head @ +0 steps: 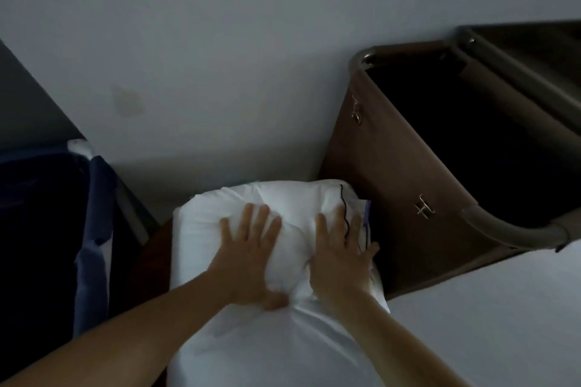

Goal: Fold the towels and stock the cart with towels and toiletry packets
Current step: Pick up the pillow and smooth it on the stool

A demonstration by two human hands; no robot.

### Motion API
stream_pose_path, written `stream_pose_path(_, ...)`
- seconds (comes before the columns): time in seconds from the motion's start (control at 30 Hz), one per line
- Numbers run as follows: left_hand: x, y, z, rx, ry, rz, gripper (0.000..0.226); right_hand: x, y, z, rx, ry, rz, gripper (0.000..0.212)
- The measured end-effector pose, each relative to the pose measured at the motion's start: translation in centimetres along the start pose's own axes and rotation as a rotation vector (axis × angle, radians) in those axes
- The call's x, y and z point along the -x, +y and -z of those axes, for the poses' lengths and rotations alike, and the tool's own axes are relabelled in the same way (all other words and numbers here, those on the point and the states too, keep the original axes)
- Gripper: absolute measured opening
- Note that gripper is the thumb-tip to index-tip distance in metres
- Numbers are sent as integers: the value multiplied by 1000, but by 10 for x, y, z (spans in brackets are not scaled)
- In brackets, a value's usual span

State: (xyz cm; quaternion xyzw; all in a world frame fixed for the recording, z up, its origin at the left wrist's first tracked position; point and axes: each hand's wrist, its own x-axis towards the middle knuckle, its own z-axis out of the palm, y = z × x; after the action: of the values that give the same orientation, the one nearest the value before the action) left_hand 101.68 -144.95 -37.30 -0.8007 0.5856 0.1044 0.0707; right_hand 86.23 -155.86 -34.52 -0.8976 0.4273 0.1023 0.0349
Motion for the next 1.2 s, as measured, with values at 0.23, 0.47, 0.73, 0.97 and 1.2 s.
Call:
stream_pose_path(0.23,-47,-9,13,19,164,-93,84,9,36,-44,-101,-149,-65,61)
stream_pose_path(0.47,-67,3,-30,18,203,-26,77,-3,49,-99,-286,-88,-158,64)
stream_pose_path(0.73,-97,34,-78,-10,254,-32,74,-29,59,-166,-461,-37,-197,60)
stream_pose_path(0.97,-65,14,-43,294,541,46,74,-16,70,-151,-734,12,-550,99)
stream_pose_path(1.2,47,-46,-52,1556,79,1043,107,-24,75,-135,-898,-166,-714,151)
